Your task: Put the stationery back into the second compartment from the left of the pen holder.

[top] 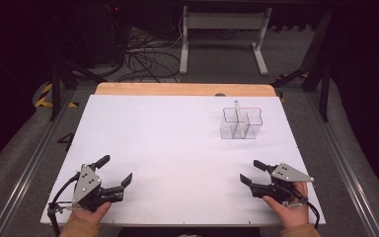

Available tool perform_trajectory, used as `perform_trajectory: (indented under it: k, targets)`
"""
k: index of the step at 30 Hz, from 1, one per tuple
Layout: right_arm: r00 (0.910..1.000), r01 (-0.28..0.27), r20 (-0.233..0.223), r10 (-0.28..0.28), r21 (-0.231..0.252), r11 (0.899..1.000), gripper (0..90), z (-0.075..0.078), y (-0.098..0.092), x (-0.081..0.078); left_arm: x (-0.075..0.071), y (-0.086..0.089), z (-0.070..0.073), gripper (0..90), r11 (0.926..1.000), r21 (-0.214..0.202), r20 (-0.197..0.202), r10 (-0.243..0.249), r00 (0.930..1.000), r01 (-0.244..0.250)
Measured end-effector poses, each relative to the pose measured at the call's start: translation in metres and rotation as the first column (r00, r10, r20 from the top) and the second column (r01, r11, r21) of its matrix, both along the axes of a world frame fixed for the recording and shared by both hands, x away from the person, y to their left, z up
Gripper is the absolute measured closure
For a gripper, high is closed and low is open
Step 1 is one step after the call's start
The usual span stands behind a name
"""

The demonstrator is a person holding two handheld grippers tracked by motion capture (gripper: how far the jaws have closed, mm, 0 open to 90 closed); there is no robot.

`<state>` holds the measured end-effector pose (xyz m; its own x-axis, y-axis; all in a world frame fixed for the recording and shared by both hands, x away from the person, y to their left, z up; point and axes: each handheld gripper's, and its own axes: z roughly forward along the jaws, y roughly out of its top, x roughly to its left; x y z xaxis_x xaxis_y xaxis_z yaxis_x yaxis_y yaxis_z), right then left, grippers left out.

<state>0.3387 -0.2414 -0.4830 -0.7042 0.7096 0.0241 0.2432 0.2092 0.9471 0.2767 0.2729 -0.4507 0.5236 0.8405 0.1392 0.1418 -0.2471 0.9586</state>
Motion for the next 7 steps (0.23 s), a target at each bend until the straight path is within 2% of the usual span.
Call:
perform_trajectory:
  k: [7]
  targets:
    - [1.0, 0.0, 0.001, 0.0, 0.01, 1.0, 25.3, 0.0005, -0.0002, -0.0003, 0.0002, 0.001, 0.0002, 11.6, 1.0, -0.003, -0.001, 0.003, 1.0, -0.003]
